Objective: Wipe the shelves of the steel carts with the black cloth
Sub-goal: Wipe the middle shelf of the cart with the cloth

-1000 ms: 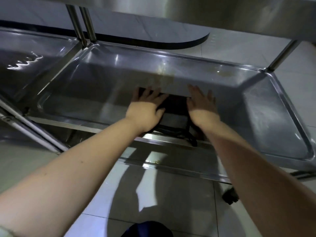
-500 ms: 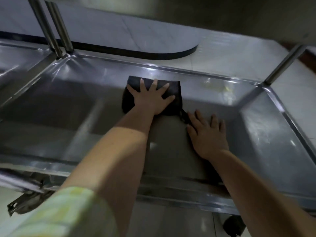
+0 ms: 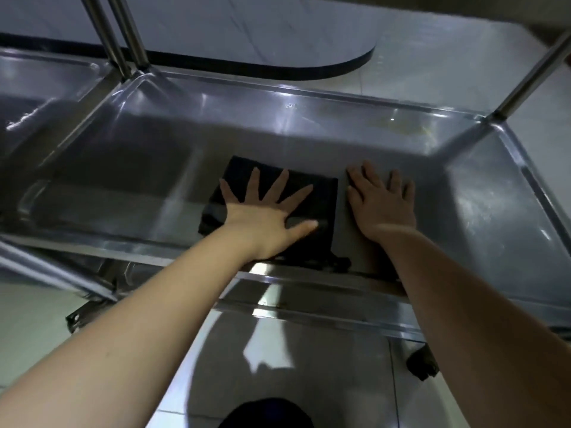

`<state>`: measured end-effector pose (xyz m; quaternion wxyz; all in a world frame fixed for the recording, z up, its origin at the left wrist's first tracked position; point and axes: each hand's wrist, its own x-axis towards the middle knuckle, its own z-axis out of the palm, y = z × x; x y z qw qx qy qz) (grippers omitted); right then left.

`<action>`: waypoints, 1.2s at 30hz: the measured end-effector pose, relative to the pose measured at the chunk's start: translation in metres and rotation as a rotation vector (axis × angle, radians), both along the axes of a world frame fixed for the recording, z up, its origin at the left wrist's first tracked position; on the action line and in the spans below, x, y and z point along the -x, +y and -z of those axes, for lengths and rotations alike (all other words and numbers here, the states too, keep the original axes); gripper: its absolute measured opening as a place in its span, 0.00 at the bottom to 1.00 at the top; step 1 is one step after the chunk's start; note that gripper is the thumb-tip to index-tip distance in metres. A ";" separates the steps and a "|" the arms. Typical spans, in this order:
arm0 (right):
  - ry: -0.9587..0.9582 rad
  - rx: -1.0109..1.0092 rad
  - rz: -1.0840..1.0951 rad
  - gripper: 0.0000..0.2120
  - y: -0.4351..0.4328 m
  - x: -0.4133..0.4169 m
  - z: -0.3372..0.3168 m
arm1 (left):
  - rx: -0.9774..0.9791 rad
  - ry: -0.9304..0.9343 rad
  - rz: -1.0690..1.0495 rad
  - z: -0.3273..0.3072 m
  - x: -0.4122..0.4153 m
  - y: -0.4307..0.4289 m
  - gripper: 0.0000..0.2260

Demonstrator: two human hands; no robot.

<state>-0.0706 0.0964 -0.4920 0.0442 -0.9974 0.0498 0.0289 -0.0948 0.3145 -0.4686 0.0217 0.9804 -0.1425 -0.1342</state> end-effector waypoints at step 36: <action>0.067 -0.069 -0.038 0.26 0.010 0.047 -0.010 | 0.033 -0.018 -0.156 -0.005 0.036 -0.008 0.33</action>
